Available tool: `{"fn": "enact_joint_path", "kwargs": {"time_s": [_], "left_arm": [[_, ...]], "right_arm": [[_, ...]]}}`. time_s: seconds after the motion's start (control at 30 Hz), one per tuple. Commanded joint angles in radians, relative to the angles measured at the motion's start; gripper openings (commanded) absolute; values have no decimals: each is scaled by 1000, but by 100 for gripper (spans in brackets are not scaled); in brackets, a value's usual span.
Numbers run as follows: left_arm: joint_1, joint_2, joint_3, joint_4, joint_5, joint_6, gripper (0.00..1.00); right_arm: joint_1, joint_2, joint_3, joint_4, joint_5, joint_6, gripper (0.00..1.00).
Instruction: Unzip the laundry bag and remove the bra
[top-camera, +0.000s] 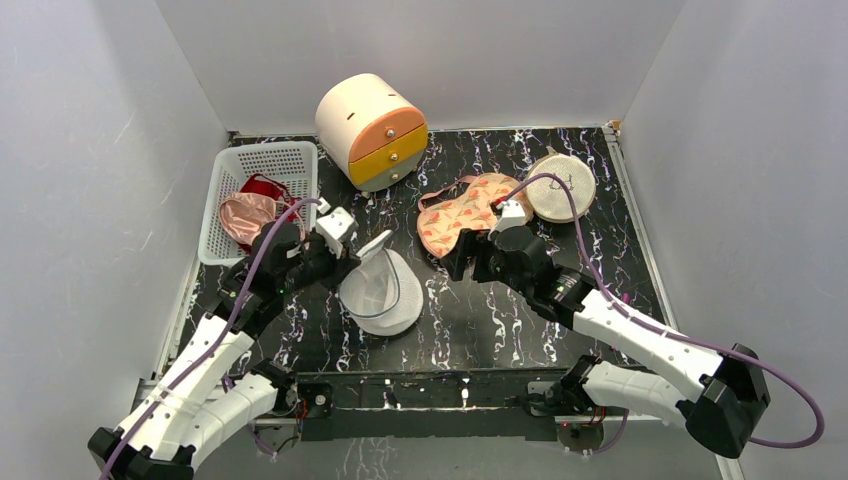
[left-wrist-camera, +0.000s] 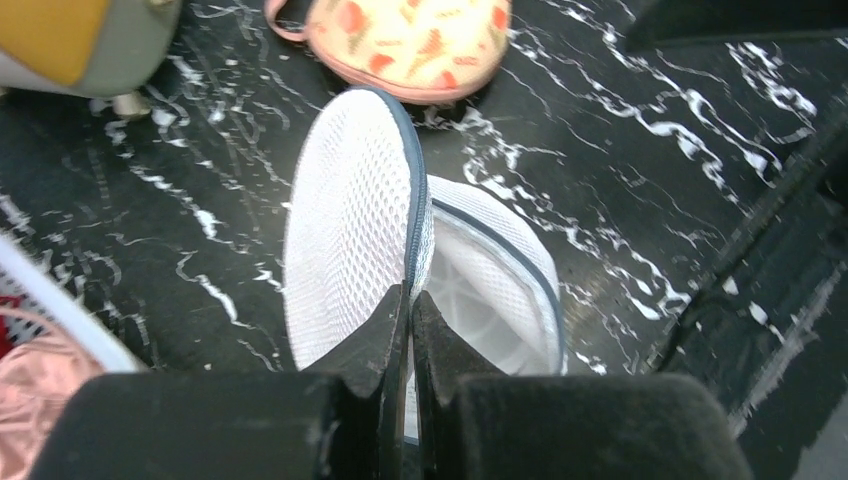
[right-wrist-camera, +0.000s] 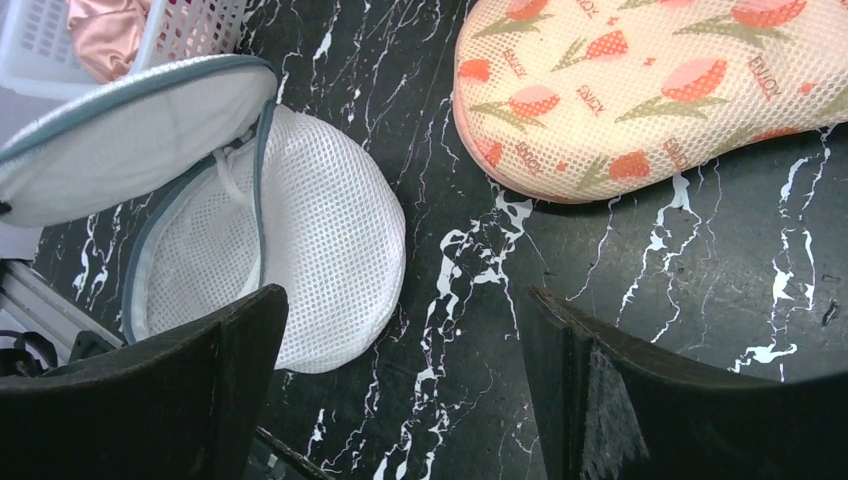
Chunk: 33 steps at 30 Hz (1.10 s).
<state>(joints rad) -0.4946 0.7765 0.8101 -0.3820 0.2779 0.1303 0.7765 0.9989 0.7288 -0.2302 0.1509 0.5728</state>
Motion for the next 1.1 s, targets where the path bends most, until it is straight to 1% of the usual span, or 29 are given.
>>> {"fn": "enact_joint_path", "kwargs": {"time_s": [0.0, 0.13, 0.27, 0.37, 0.47, 0.77, 0.93, 1.07], "left_arm": [[-12, -16, -38, -16, 203, 64, 0], [-34, -35, -99, 1, 290, 88, 0], [-69, -33, -148, 23, 327, 105, 0], [-102, -3, -158, 36, 335, 114, 0], [-129, 59, -161, 55, 324, 109, 0], [-253, 317, -145, 79, 243, 118, 0], [-279, 418, -130, 79, 222, 124, 0], [-288, 491, -121, 84, 178, 123, 0]], "right_arm": [[-7, 4, 15, 27, 5, -14, 84], [-13, 2, 16, 29, 4, -16, 84], [-16, -2, 10, 27, 5, -16, 84], [-17, -8, -2, 26, 3, -12, 84], [-20, -16, -14, 26, 5, -8, 84], [-27, -49, -41, 15, 25, -9, 84], [-32, -61, -50, 6, 36, -19, 84], [-39, -68, -59, 8, 41, -23, 84]]}}
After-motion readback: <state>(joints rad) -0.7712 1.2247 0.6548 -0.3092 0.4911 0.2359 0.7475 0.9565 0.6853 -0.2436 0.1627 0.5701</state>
